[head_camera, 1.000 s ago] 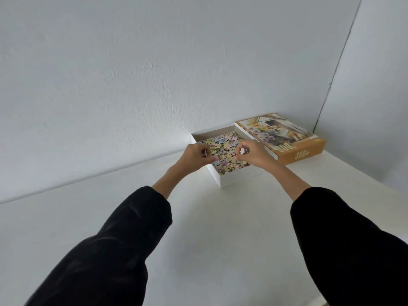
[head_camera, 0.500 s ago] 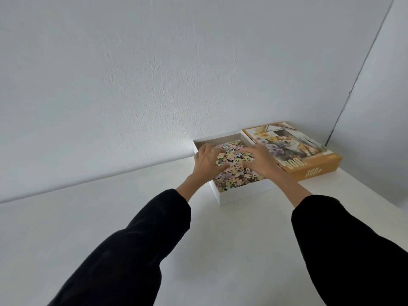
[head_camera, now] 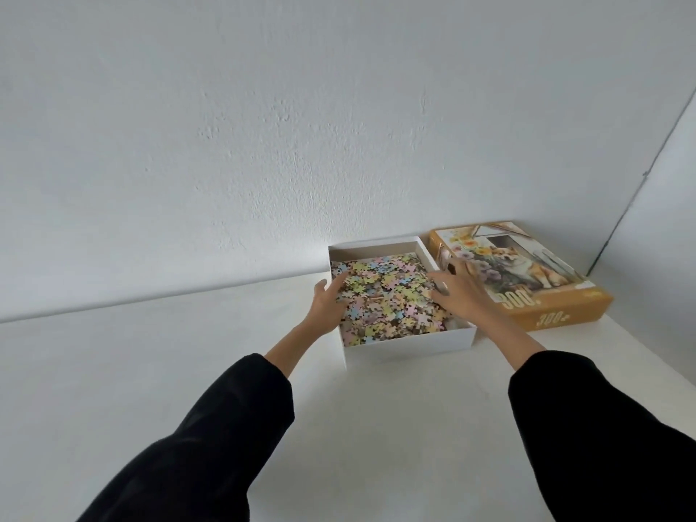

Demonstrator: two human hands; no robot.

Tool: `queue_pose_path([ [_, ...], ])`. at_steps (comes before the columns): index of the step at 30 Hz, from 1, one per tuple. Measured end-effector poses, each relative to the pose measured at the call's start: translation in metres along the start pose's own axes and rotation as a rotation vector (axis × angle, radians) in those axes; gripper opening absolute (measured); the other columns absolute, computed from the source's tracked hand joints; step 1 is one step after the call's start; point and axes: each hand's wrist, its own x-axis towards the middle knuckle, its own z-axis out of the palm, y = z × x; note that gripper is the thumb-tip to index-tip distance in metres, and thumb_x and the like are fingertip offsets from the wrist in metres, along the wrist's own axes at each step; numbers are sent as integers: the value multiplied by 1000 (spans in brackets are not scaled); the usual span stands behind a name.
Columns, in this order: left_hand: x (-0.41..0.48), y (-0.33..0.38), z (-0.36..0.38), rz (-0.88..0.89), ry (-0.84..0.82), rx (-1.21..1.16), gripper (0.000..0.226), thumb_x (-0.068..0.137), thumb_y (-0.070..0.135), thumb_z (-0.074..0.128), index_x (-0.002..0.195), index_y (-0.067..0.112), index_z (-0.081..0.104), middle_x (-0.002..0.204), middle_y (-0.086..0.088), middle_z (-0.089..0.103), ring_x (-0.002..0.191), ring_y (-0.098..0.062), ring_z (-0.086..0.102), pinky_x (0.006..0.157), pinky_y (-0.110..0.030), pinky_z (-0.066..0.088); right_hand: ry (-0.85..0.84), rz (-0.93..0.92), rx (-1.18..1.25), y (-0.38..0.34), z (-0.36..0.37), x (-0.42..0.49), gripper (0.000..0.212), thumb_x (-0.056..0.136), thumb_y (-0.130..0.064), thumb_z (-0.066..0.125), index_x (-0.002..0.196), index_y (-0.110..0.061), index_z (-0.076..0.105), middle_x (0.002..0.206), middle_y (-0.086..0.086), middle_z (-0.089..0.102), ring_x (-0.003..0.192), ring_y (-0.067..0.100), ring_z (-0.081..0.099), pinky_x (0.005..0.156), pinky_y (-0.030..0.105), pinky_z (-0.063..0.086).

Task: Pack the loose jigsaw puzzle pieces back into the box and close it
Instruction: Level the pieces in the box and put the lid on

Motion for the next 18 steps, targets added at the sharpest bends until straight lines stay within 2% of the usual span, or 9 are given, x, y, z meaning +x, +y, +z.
queue_pose_path([
  [2,-3,-8,-6,-21,10,-43,55,96,5,39,145,24,23,147,-17,24,136,-29,22,105,-31,26,-7,-33,104,-5,4,0,38,90,-27,54,128,-24,52,148,14,30,138,32,23,111,43,19],
  [5,-10,-11,-8,-43,-8,-154,52,95,18,44,144,27,26,146,-10,32,136,-28,29,112,-46,28,-78,-53,427,-19,10,-4,33,92,-5,48,123,-13,58,136,10,50,126,29,46,102,34,34],
  [7,-16,-6,-5,-86,19,-278,52,94,22,46,143,28,29,149,-9,30,136,-28,32,110,-50,32,-79,3,613,-25,12,-7,38,91,4,43,121,-12,59,137,7,50,126,28,47,96,36,42],
  [9,-24,1,-4,-114,83,-335,51,93,21,47,142,26,33,151,-8,27,138,-27,28,112,-49,28,-69,30,671,-31,12,-12,41,91,5,40,122,-14,58,140,5,47,126,27,47,81,31,47],
  [10,-27,2,-4,-117,113,-342,51,92,20,47,141,26,34,151,-7,27,139,-26,27,113,-48,26,-66,29,684,-35,12,-15,41,92,5,39,122,-14,58,141,5,46,127,25,45,81,30,47],
  [13,-40,-6,-12,-124,166,-358,50,92,18,47,141,25,35,149,-8,32,136,-26,30,113,-47,28,-73,27,703,-53,9,-26,39,94,2,39,124,-14,57,142,6,45,128,25,44,97,38,41],
  [18,-76,-28,-45,-108,233,-364,50,92,17,46,140,28,37,149,-5,32,137,-24,30,113,-46,27,-73,-26,702,-100,4,-51,40,94,0,38,125,-18,56,143,7,44,119,39,49,96,45,42],
])
